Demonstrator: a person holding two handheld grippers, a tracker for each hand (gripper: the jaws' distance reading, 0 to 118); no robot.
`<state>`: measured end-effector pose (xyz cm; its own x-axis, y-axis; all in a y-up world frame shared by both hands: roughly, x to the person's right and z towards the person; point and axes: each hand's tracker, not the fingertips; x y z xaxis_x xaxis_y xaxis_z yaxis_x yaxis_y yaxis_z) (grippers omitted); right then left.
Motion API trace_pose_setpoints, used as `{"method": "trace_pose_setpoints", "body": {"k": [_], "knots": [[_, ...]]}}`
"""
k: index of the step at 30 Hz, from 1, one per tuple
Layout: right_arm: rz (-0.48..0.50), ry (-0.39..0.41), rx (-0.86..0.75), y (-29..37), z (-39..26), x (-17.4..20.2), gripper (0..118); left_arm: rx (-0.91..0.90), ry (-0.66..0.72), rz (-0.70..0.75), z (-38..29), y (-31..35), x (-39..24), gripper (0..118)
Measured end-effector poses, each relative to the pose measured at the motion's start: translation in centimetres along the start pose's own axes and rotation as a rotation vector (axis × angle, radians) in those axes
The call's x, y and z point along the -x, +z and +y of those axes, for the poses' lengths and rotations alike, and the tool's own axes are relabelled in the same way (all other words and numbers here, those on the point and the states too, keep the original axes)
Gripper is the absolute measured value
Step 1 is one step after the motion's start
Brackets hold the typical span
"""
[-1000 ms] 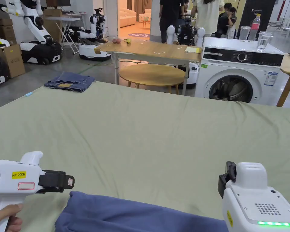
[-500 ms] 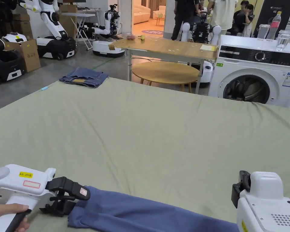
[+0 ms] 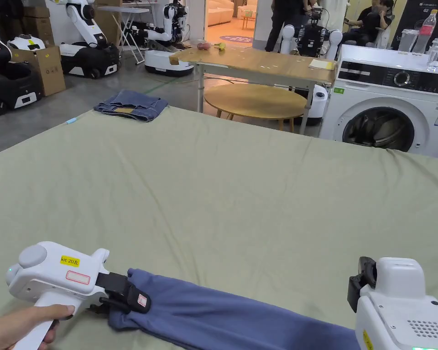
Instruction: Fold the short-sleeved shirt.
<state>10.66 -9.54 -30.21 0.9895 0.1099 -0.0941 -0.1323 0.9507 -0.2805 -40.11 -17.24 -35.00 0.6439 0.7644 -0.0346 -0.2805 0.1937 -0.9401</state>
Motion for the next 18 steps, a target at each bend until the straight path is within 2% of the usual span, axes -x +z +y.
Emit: {"method": "trace_pose_setpoints", "body": {"k": [3,4,7,15,18], "knots": [[0.001,0.0,0.002,-0.1,-0.1,-0.1,0,-0.032,-0.025,0.017,0.4,0.9,-0.9,4],[0.001,0.0,0.002,-0.1,-0.1,-0.2,0,-0.048,-0.024,0.014,-1.2,1.3,-3.8,4],[0.003,-0.007,0.001,-0.1,0.0,-0.3,0,-0.102,-0.055,-0.001,-1.1,2.9,-5.6,4],[0.011,-0.017,-0.011,-0.2,0.3,-0.5,0,-0.178,-0.117,0.054,1.4,7.0,-6.9,4],[0.017,-0.021,-0.012,-0.3,0.3,-0.6,0,-0.213,-0.125,0.136,2.3,8.8,-6.1,3]]}}
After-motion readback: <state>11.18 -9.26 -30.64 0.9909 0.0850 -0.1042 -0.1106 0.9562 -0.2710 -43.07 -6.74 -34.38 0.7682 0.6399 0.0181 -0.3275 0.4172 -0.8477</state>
